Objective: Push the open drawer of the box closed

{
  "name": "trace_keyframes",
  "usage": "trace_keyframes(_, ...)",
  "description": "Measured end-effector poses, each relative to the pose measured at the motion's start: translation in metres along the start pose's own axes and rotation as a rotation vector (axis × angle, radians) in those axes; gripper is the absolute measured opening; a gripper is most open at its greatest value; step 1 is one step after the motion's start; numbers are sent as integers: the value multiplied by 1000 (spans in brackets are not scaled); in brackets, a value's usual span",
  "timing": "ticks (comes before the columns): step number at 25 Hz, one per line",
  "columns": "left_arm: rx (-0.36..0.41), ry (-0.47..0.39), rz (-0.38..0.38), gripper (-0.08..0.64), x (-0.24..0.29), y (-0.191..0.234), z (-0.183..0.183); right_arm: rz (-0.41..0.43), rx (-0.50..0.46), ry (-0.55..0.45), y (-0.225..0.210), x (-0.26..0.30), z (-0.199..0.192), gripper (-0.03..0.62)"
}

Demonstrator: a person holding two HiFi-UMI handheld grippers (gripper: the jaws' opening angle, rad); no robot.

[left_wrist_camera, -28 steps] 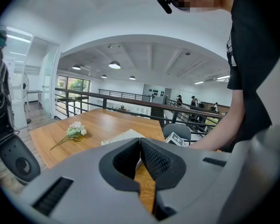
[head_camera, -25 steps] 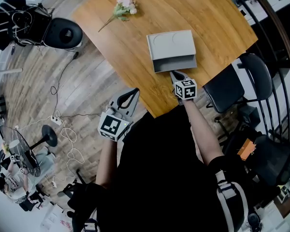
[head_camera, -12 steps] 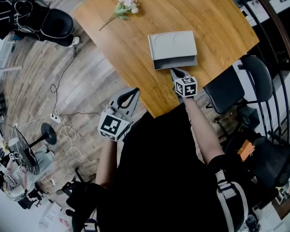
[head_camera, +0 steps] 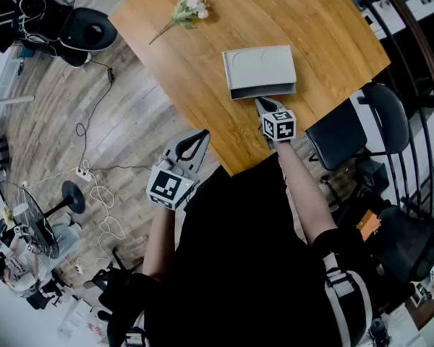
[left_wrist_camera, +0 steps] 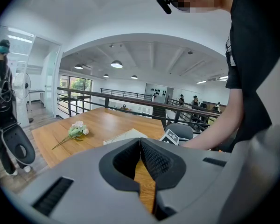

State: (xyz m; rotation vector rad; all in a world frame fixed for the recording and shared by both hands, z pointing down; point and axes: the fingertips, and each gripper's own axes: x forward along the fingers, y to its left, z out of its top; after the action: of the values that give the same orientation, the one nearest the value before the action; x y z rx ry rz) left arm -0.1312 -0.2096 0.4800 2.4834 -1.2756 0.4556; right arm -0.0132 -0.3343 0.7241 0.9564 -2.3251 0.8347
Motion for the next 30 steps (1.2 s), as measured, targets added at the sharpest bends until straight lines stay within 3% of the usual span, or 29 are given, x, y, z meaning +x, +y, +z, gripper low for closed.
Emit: trace_keyframes(30, -16, 4, 17, 23, 11, 8, 0, 13, -1, -11, -10, 21, 22, 15)
